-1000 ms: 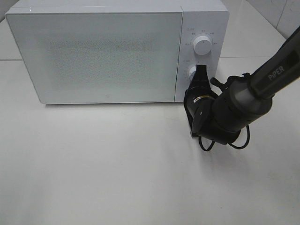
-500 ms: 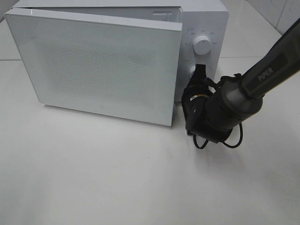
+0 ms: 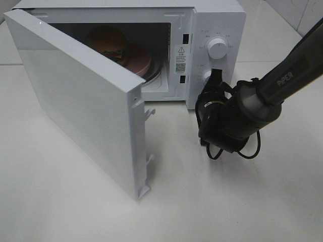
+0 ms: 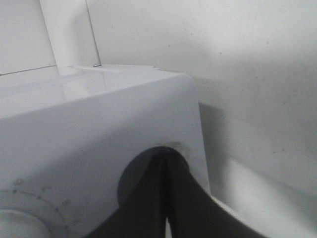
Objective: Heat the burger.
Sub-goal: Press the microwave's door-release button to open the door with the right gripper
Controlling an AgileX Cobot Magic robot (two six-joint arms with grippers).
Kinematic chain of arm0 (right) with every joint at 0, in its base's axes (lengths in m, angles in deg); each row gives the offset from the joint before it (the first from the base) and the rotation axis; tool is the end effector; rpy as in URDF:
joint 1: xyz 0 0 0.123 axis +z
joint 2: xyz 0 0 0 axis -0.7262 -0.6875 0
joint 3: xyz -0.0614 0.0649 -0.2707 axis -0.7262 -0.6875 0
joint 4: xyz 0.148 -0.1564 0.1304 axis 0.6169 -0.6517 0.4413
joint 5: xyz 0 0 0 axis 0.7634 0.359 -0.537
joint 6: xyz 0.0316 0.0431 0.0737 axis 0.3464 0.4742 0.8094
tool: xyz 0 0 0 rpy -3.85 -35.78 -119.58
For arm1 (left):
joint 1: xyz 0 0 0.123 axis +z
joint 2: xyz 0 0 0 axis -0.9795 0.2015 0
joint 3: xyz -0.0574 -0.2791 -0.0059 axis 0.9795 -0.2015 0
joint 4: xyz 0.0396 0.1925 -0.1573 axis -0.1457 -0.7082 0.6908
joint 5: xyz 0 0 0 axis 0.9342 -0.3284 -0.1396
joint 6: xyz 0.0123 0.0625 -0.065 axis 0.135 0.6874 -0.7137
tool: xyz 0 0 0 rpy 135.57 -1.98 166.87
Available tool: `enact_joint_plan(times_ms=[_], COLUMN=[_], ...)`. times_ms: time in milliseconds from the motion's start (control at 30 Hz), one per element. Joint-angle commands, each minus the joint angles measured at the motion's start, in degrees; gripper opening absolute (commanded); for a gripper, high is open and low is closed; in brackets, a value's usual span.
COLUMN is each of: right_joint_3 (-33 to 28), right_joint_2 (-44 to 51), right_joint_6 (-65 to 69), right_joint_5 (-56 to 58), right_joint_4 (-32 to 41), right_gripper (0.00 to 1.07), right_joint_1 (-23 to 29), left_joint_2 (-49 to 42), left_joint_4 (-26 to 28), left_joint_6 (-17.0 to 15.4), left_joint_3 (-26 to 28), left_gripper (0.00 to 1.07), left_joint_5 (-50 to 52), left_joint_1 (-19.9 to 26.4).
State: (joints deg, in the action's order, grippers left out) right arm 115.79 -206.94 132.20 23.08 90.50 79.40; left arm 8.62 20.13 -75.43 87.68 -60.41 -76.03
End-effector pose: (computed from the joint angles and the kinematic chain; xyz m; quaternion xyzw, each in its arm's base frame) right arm 0.3594 0.1633 0.0727 0.6460 0.5148 0.3731 0.4225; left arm -0.0098 -0.0131 0.2825 0.0316 0.8491 -0.0406 0.5258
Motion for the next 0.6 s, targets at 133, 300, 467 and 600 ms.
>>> enact_joint_plan(times_ms=[133,300,467,600], right_joint_3=[5.39,5.39,2.98,0.06], right_joint_2=[0.80,1.26,2.81,4.24], right_joint_6=[0.06,-0.06,-1.26,-1.38], right_joint_5=[-11.29,-10.60,-8.94,-7.10], right_joint_4=[-9.34,-9.22,-7.85,-7.73], right_gripper=[0.00,0.00,0.00,0.00], right_joint_1=[-2.41,-1.43,-1.20,-1.20], left_joint_2=[-0.92,-0.92,-0.92,-0.92], left_joint_4=[0.17,0.17,0.17,0.17], left_joint_6=[0.06,0.06,0.06,0.06], left_joint_3=[-0.17,-0.17,-0.17,-0.17], left_gripper=[1.00,1.00,1.00,1.00], left_joint_5=[0.63,0.63,0.63,0.63], left_joint_1=[-0.11,-0.11,-0.11,-0.11])
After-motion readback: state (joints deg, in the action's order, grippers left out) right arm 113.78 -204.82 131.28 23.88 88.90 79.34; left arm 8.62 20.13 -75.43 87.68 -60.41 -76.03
